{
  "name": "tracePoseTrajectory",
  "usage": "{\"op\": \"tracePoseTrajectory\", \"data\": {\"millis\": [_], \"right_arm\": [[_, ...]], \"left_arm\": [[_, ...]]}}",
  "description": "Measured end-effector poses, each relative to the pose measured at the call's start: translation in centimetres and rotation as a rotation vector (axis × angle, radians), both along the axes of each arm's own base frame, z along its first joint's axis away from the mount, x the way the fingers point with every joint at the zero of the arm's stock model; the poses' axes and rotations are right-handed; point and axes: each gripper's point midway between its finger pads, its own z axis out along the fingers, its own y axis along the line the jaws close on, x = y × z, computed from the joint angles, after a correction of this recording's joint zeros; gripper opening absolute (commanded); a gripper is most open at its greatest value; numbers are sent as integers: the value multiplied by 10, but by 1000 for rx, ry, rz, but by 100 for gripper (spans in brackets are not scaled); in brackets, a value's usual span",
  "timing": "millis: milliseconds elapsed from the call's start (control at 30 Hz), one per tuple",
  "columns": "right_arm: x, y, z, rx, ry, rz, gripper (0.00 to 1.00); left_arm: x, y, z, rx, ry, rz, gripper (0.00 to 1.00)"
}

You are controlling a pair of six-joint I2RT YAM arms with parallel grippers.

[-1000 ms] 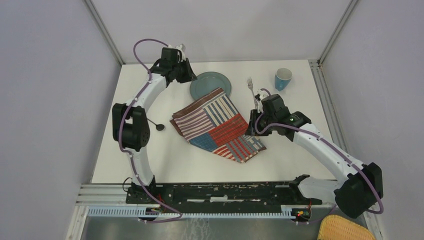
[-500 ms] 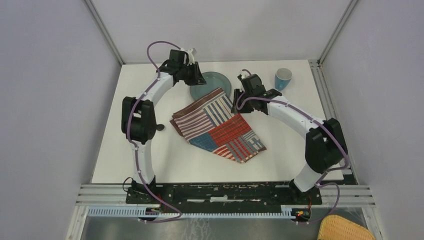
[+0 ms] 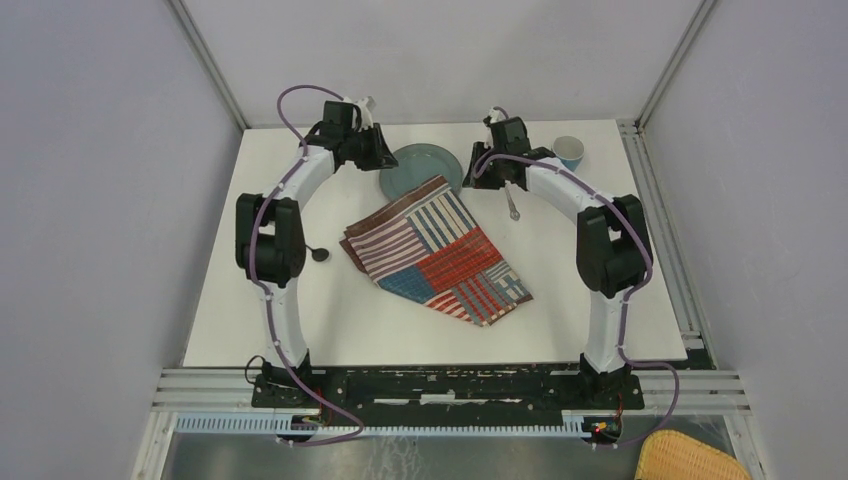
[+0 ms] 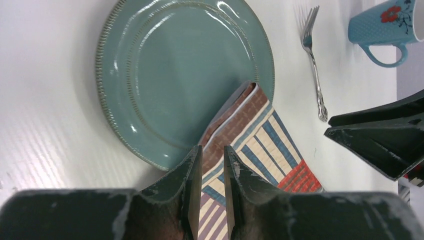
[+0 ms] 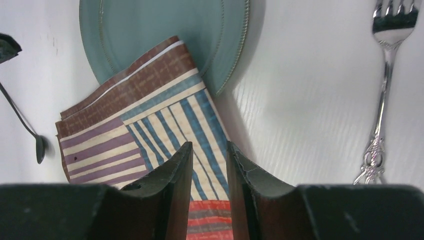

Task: Set the dinner table for one person
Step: Flatten out the napkin at the center of the board.

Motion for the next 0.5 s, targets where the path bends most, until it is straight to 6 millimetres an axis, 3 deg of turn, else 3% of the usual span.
{"op": "tracePoseTrajectory", "data": {"millis": [133, 267, 500], "right_arm": [[18, -9, -3, 20, 2, -17, 35], [35, -1, -11, 35, 2, -7, 30], [46, 9, -36, 32, 36, 14, 27]], "left_arm": [[3, 9, 0, 1, -1, 18, 29], [3, 7, 0, 0, 0, 14, 29], [2, 6, 0, 1, 0, 11, 29]]}}
